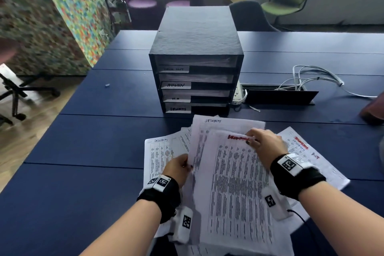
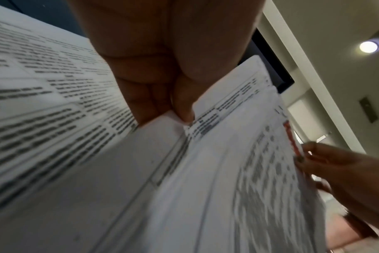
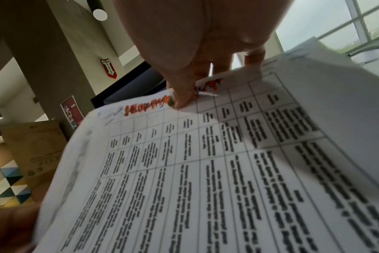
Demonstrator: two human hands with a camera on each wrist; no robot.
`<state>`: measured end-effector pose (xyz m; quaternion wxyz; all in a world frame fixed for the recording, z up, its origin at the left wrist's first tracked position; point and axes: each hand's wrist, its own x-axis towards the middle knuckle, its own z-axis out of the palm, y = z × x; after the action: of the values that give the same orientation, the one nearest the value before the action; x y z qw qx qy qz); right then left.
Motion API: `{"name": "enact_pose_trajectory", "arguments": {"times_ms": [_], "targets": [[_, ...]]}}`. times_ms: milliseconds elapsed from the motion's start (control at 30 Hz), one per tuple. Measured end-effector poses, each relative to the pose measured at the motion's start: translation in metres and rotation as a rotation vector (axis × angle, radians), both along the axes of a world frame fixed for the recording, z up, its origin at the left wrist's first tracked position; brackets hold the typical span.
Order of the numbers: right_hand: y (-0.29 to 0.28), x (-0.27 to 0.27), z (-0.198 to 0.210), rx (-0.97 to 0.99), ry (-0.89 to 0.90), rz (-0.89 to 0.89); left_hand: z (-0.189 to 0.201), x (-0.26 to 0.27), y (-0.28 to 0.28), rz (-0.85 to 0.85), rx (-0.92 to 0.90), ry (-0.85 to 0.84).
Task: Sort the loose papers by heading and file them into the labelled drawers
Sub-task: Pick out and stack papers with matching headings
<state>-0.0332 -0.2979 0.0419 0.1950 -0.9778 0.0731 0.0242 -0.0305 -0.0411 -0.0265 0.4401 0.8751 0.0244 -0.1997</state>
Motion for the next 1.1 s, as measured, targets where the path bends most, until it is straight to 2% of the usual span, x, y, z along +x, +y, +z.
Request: {"name": "enact_pose_trajectory", "arguments": {"times_ms": [133,233,433,667,767,867,933,1000,1100], "targets": [[0.002,0.006,0.003,0.061,0.005,-0.109,-0.007,-0.011,0.001,-0.1,-0.034,0.103],[0.005,0.007,-0.005,-0.074,0.043,-0.041,-0.005,-0.016,0.003,-0.191,0.098,0.07],[0.014,0.003,-0.013,-0.306,0.009,0.047,-0.001,-0.015,0.006,-0.256,0.165,0.097],[0.014,0.011,-0.018,-0.169,0.059,0.032,-0.002,-0.013,0.009,-0.332,0.071,0.144],[0.011,0.009,-0.027,-0.117,0.001,0.029,0.003,-0.007,0.011,-0.424,0.151,0.094],[0.014,0.001,-0.033,-0.119,-0.039,0.043,0.0,0.01,0.021,-0.224,0.163,0.037],[0.017,-0.003,-0.038,-0.161,0.015,0.051,-0.003,0.023,0.034,0.051,0.256,-0.023],[0.02,-0.007,-0.04,-0.178,0.08,0.054,-0.004,0.033,0.051,0.311,0.351,0.006],[0.025,-0.016,-0.044,-0.144,0.145,0.047,-0.012,0.043,0.075,0.552,0.236,0.074]]}}
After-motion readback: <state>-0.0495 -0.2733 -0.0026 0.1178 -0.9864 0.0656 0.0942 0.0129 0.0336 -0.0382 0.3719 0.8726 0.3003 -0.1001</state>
